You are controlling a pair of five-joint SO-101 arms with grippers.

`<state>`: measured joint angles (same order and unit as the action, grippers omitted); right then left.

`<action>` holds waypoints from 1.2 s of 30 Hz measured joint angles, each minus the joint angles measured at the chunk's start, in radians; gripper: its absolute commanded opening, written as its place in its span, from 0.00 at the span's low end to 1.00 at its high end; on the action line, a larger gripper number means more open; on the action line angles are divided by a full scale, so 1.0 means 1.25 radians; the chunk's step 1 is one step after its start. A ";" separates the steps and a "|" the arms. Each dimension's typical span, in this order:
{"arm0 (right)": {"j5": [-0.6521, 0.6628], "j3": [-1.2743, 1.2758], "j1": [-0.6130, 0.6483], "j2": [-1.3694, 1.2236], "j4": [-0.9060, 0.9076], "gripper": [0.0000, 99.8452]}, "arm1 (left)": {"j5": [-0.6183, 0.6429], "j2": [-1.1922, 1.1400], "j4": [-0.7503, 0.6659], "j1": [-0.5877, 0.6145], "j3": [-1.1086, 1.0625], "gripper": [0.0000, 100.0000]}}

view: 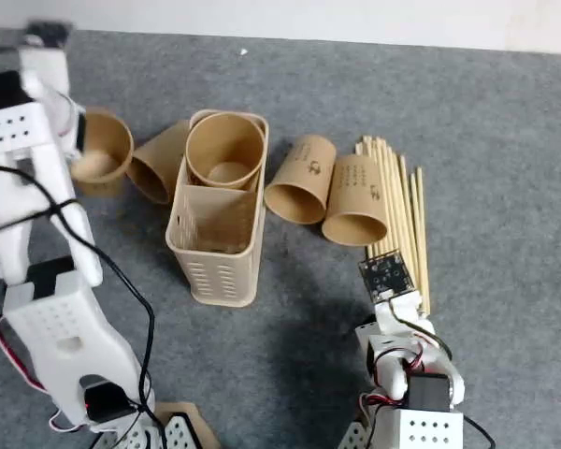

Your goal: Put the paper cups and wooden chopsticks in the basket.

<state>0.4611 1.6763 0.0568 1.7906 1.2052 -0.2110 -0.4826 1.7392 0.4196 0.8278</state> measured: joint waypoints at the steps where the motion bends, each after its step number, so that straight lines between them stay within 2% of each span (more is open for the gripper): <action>1: 0.000 0.000 0.000 0.000 0.000 0.00 | 0.000 0.021 0.009 -0.001 0.036 0.00; 5: 0.000 0.000 0.000 0.000 0.000 0.00 | 0.000 0.146 0.021 -0.002 0.109 0.00; 8: 0.000 0.000 0.000 0.000 0.000 0.00 | 0.001 0.269 0.023 -0.045 0.115 0.00; 14: 0.000 0.000 0.000 0.000 0.000 0.00 | 0.048 0.455 0.025 -0.245 0.039 0.00; 17: 0.000 0.000 0.000 0.000 0.000 0.00 | 0.059 0.447 0.025 -0.356 -0.007 0.00; 20: 0.000 0.000 0.000 0.000 0.000 0.00 | 0.093 0.399 0.025 -0.416 -0.020 0.00; 24: 0.000 0.000 0.000 0.000 0.000 0.00 | 0.109 0.330 0.025 -0.430 -0.022 0.03; 29: 0.000 0.000 0.000 0.000 0.000 0.00 | 0.110 0.287 0.025 -0.432 -0.026 0.19; 36: 0.000 0.000 0.000 0.000 0.000 0.00 | 0.112 0.281 0.025 -0.426 -0.027 0.19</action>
<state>0.4611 1.6763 0.0568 1.7906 1.2052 -0.0713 -0.1312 1.7699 -0.1128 0.7940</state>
